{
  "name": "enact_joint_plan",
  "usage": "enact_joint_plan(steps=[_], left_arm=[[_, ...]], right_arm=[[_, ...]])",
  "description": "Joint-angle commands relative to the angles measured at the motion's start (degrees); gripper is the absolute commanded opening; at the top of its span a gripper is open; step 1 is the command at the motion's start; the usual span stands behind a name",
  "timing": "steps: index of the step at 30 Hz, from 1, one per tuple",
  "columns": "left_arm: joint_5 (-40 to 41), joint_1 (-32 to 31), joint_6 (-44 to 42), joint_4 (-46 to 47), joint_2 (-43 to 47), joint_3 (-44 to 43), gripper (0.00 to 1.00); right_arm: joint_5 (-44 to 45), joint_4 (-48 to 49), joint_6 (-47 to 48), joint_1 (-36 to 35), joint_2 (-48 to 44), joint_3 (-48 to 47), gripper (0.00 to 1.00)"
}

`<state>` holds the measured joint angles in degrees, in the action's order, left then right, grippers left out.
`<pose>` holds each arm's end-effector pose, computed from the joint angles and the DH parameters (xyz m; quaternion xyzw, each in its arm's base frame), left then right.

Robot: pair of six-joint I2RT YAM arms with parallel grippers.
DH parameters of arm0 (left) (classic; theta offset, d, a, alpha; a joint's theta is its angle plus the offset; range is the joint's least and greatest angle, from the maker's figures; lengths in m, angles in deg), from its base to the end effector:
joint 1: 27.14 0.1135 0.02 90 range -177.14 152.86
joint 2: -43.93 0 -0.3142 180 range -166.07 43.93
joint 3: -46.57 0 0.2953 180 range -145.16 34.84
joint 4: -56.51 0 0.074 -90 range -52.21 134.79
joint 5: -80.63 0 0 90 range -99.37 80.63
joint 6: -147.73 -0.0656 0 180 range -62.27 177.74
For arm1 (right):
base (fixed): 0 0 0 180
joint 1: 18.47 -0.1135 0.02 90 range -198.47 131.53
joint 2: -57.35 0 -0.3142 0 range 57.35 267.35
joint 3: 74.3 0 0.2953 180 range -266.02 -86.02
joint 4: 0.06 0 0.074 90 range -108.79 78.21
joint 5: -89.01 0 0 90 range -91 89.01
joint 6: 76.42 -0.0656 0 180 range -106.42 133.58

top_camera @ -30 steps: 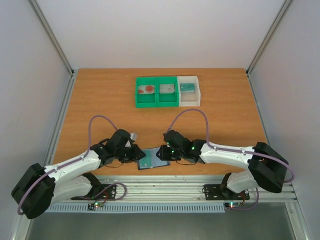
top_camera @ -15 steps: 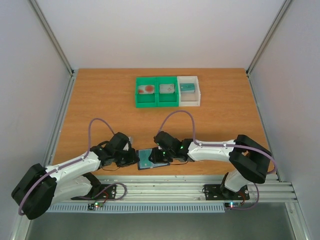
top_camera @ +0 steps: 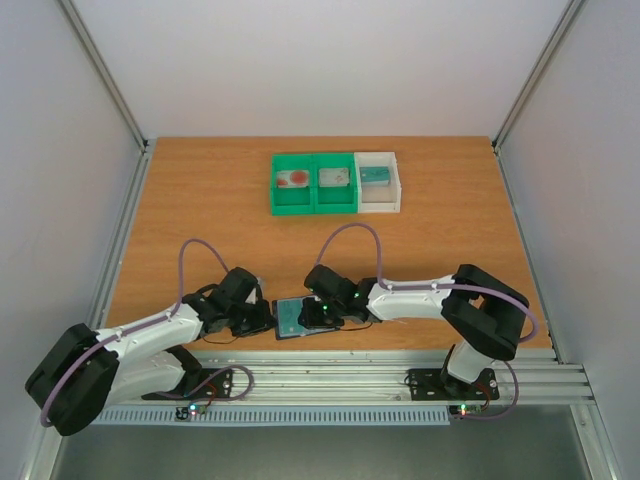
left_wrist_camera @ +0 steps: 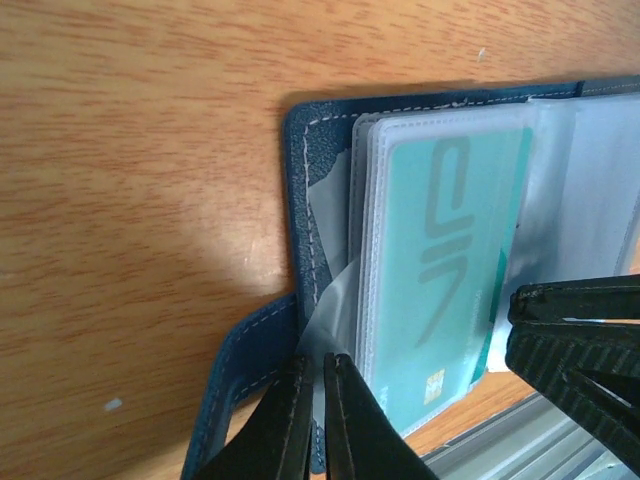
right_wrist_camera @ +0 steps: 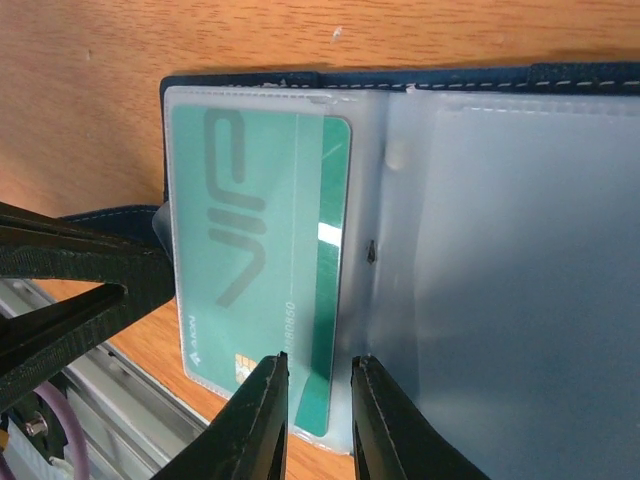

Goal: Take the credit cards out of the card holder

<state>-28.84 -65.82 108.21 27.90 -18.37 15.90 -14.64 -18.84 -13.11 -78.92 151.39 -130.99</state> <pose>0.1369 -0.1376 0.1189 -0.0547 0.9520 -0.2941 0.0656 0.1609 0.3153 0.1334 -0.3089 0.8989 0.2817 0.1312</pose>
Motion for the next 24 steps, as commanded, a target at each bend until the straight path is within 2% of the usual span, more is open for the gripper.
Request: enact_joint_plan(steps=[1,10,24], left_arm=[[0.65,0.26,-1.0,1.86,-0.35,0.84,0.06],[1.03,0.27,-1.0,1.39,-0.2,0.83,0.06],[2.76,0.28,-1.44,-0.7,-0.47,0.22,0.06]], right_arm=[[1.51,0.63,0.75,-0.46,1.14,-1.17,0.19],[1.11,1.45,0.85,-0.47,2.88,-0.96,0.16],[3.56,1.22,0.99,-0.46,0.42,0.94,0.1]])
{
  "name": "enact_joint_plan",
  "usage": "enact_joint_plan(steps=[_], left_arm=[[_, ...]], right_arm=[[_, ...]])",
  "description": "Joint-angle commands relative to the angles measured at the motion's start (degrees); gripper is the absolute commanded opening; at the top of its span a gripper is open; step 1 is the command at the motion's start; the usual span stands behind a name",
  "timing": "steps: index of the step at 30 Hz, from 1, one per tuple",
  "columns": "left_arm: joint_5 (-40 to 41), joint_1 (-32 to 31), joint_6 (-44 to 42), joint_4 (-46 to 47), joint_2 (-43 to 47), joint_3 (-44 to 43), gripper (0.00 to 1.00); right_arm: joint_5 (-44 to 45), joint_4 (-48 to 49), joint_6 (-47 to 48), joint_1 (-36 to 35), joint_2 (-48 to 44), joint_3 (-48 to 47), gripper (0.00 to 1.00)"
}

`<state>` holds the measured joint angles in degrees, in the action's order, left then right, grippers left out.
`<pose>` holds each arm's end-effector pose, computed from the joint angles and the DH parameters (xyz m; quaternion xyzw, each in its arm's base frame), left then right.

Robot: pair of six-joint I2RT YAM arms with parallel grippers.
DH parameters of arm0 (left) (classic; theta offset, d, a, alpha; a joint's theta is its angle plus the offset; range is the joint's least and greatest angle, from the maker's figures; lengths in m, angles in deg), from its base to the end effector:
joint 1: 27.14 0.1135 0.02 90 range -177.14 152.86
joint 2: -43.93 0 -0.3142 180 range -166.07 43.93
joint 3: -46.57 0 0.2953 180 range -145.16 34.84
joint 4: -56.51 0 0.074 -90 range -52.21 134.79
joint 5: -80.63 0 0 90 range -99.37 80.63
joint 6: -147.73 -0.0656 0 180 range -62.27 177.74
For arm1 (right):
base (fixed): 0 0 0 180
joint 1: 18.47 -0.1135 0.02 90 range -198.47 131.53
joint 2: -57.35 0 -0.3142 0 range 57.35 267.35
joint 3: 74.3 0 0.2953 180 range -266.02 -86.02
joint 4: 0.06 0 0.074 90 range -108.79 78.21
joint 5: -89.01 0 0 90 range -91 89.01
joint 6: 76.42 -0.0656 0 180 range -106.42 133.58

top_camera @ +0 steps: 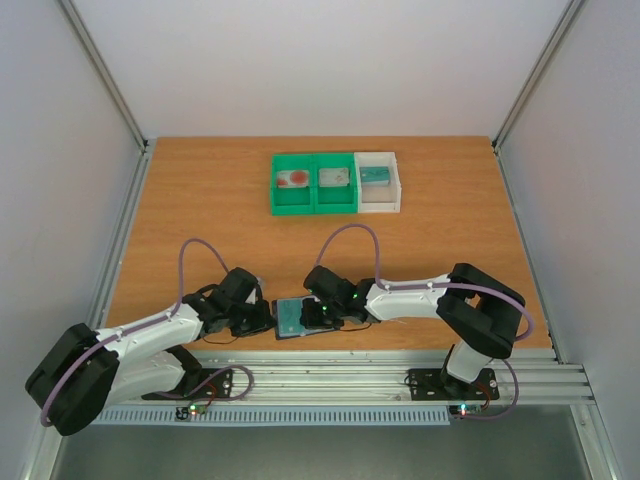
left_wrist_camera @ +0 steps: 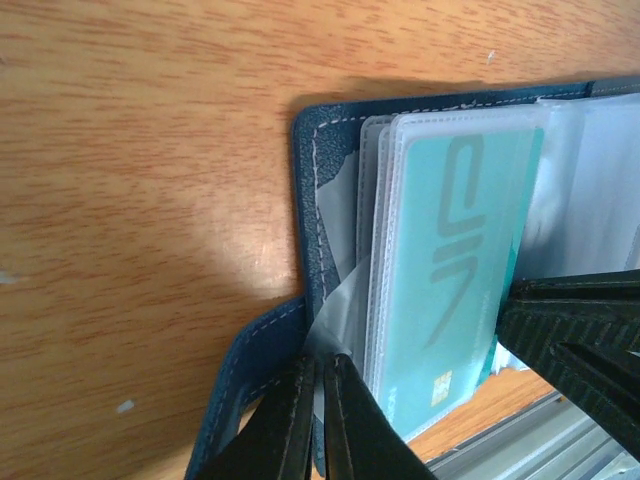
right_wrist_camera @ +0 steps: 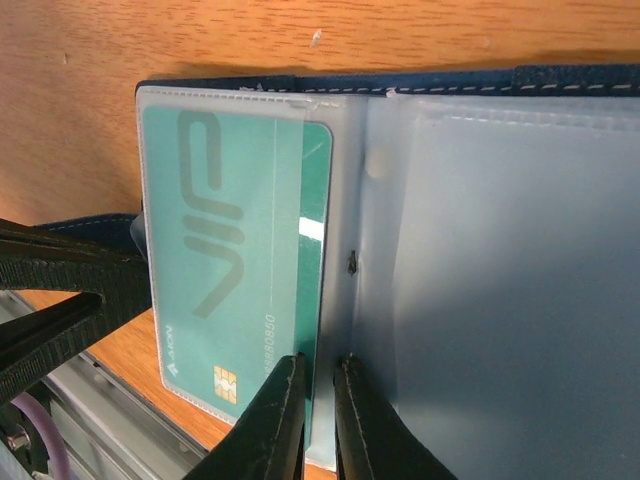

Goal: Take the credit cards out of the card holder

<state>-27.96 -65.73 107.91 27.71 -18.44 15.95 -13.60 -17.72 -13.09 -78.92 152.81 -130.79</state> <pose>0.1373 -0.1363 0.1179 -0.0555 0.9537 -0.2871 0.0700 0.1628 0.3162 0.1253 -0.3068 0.9019 0.2729 0.1343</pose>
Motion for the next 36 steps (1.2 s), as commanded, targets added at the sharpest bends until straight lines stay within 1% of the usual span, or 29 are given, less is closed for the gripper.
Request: enact_joint_plan(steps=[1,5,8,15,20,26,28,31,36], left_arm=[[1.91,0.23,-1.13,-0.5,-0.31,0.11,0.06],[1.81,0.2,-1.13,-1.01,-0.28,-0.5,0.06],[1.82,0.2,-1.28,-1.39,-0.38,-0.85,0.06],[1.9,0.22,-1.48,-1.21,-0.41,-0.38,0.06],[0.79,0.24,-1.07,-1.44,0.66,-1.1,0.07],[-2.14,0.16,-0.62,-1.43,3.24,-4.01,0.15],[-1.97,0.13,-0.52,-1.38,4.06,-4.57,0.16],[-1.1,0.15,-0.39,-0.62,4.87,-4.52,0.2],[-1.0,0.16,-0.49,1.76,2.42,-3.6,0.26]], right_arm=[[2.57,0.05,1.01,-0.46,-0.72,0.78,0.09],[2.51,0.2,1.08,-0.46,0.0,0.94,0.09],[4.32,-1.98,1.31,-0.46,-0.37,0.75,0.08],[8.11,-5.78,1.61,-0.46,-4.65,1.15,0.08],[3.81,-1.96,2.25,-0.46,-5.91,1.29,0.12],[1.89,0.48,2.18,-0.44,-3.97,0.5,0.15],[1.35,0.48,2.24,-0.46,-2.84,-0.27,0.17],[1.39,0.35,1.87,-0.46,-1.46,-0.57,0.19],[1.93,-0.31,2.07,-0.46,-0.4,-0.5,0.19]])
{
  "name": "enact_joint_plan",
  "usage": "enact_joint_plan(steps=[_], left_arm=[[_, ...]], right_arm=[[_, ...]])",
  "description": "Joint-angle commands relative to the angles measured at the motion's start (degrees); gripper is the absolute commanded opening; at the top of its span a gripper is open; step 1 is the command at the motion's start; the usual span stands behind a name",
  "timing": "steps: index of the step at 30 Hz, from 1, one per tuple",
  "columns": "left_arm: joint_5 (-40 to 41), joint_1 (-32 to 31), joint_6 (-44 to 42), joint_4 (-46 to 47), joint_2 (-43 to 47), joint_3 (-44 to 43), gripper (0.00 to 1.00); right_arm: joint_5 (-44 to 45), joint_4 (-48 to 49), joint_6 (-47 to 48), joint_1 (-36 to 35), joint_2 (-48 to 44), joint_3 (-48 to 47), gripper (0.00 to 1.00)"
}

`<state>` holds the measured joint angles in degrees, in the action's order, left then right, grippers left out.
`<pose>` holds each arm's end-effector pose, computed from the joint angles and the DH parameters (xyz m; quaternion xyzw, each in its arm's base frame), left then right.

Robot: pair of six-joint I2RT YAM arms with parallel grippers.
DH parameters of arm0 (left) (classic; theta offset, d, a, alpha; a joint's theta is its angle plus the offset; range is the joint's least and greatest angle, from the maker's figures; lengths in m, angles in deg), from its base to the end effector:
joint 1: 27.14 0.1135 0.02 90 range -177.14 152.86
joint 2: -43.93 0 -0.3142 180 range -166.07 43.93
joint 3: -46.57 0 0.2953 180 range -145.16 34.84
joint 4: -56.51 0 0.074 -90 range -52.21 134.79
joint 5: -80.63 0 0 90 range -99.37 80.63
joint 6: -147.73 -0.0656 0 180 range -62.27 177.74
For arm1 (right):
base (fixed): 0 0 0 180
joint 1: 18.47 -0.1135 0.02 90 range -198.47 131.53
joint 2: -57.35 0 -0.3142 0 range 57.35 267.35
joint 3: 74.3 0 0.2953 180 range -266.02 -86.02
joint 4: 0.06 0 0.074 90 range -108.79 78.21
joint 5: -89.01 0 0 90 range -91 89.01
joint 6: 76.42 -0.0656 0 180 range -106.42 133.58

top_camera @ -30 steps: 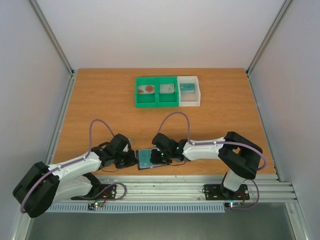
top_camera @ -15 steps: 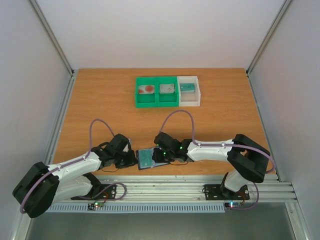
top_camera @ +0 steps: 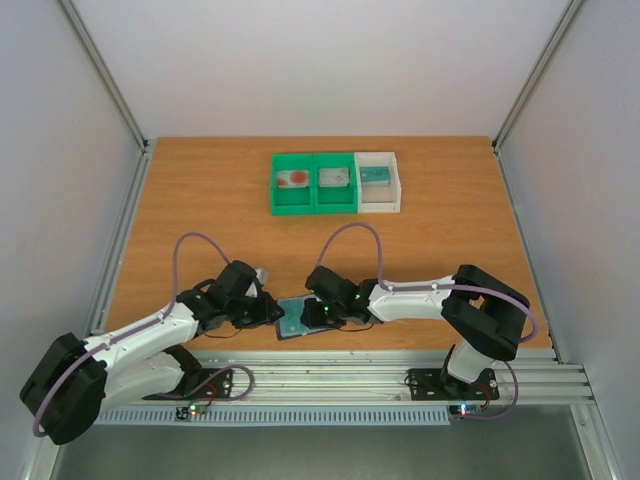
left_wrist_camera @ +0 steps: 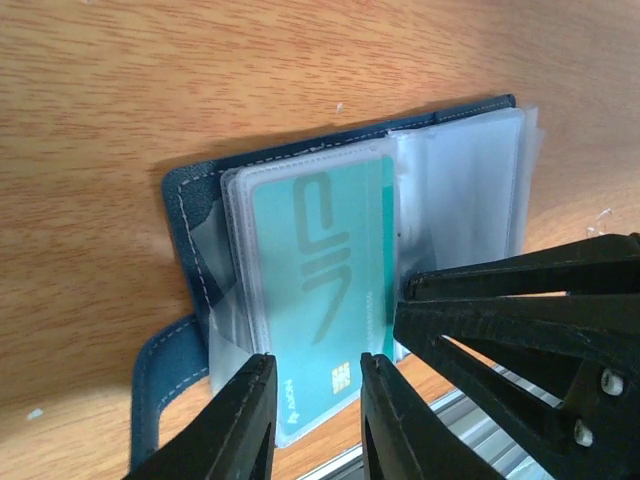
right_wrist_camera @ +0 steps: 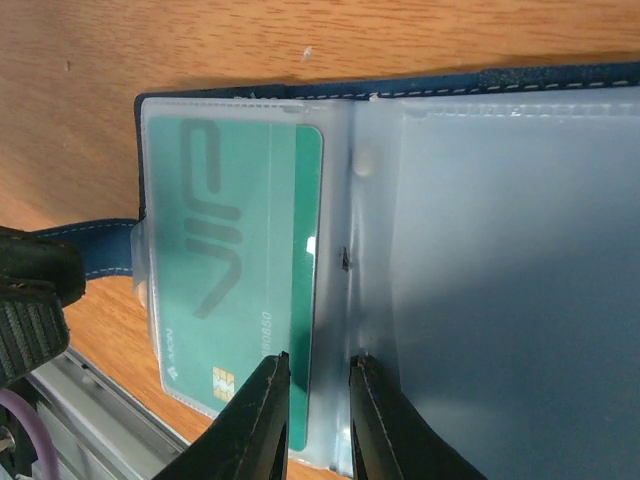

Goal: Take the credit cards out of the card holder

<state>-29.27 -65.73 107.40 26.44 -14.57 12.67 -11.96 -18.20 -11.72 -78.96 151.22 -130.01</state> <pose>0.1446 -0.1439 0.1478 -0.0384 0.9392 -0.3263 0.0999 0.1616 0.3109 0.1294 -0.3144 0.8997 0.2634 0.1491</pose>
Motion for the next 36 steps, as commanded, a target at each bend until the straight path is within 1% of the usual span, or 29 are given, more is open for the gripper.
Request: enact_joint_plan(steps=[1,4,7,9,13,17,21,25,29,36], left_arm=[[0.13,0.15,-0.07,3.67,-2.17,-0.14,0.27],[-0.05,0.12,-0.33,5.52,-4.64,0.48,0.3],[-0.03,0.12,-0.74,6.64,-6.05,0.85,0.31],[0.61,0.14,-1.02,6.31,-6.48,0.97,0.28],[2.74,0.12,-1.52,6.08,-6.54,1.78,0.18],[2.8,0.18,-1.59,6.91,-6.85,2.6,0.15],[2.8,0.17,-1.64,7.3,-7.62,2.43,0.15],[2.96,0.1,-1.72,7.48,-8.19,2.29,0.17],[3.16,0.13,-1.47,8.16,-8.96,2.49,0.17],[3.45,0.18,-1.25,8.5,-10.27,2.56,0.17]], right_arm=[[0.17,0.17,0.71,-0.42,1.34,-1.28,0.19],[-0.02,-0.03,0.72,-0.42,1.58,-1.05,0.19],[0.52,-0.94,1.1,-0.42,0.92,-0.67,0.18],[0.72,-1.28,1.3,-0.42,0.86,-0.71,0.18],[1.55,-2.42,1.32,-0.42,1.11,-0.98,0.16],[2.97,-4.26,1.72,-0.41,0.44,-1.22,0.15],[5.17,-7.32,2.05,-0.42,-0.83,-2.06,0.12],[5.37,-9.0,2.55,-0.42,-2.92,-2.89,0.12],[1.67,-6.38,3.16,-0.46,-2.91,-2.63,0.16],[0.16,-5.11,3.07,-0.43,-0.12,-2.24,0.17]])
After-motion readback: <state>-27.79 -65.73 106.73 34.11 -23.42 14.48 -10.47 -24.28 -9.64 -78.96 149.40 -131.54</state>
